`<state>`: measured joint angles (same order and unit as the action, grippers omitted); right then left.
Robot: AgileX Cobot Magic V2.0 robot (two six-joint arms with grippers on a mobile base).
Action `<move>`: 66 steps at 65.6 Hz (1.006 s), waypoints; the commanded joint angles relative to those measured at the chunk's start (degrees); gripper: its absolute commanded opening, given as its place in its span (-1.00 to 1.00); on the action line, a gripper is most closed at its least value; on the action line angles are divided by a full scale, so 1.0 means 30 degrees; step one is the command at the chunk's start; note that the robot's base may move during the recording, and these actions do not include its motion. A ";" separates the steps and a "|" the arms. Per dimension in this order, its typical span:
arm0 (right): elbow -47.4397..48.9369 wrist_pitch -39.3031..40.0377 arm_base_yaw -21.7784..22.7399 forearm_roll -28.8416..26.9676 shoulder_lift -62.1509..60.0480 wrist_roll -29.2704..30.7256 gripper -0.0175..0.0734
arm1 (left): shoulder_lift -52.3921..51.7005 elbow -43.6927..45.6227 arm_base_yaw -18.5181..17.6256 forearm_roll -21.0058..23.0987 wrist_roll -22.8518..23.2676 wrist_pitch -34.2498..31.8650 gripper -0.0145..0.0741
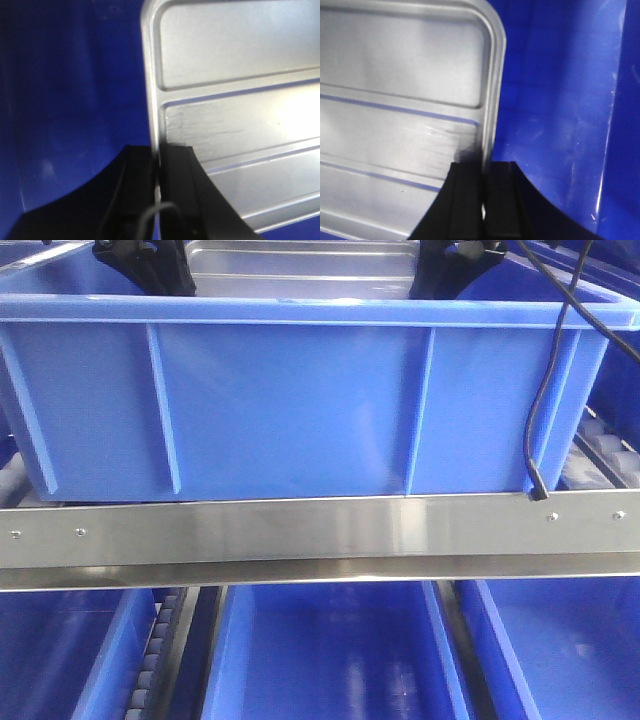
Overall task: Grab silver tray and place in blue box
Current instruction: 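Lower the held tray with both grippers into the blue crate, then open both grippers to release the tray inside the crate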
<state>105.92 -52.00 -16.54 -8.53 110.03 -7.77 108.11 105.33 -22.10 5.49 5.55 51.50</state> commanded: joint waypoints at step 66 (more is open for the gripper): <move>0.0881 0.0803 -0.0596 -0.3305 -0.1113 0.0402 -0.49 | -0.1015 0.0852 -0.0665 0.3443 -0.0105 -0.1895 -0.69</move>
<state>105.92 -53.76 -16.54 -8.53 110.03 -7.77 108.11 105.33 -22.10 5.59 5.55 51.81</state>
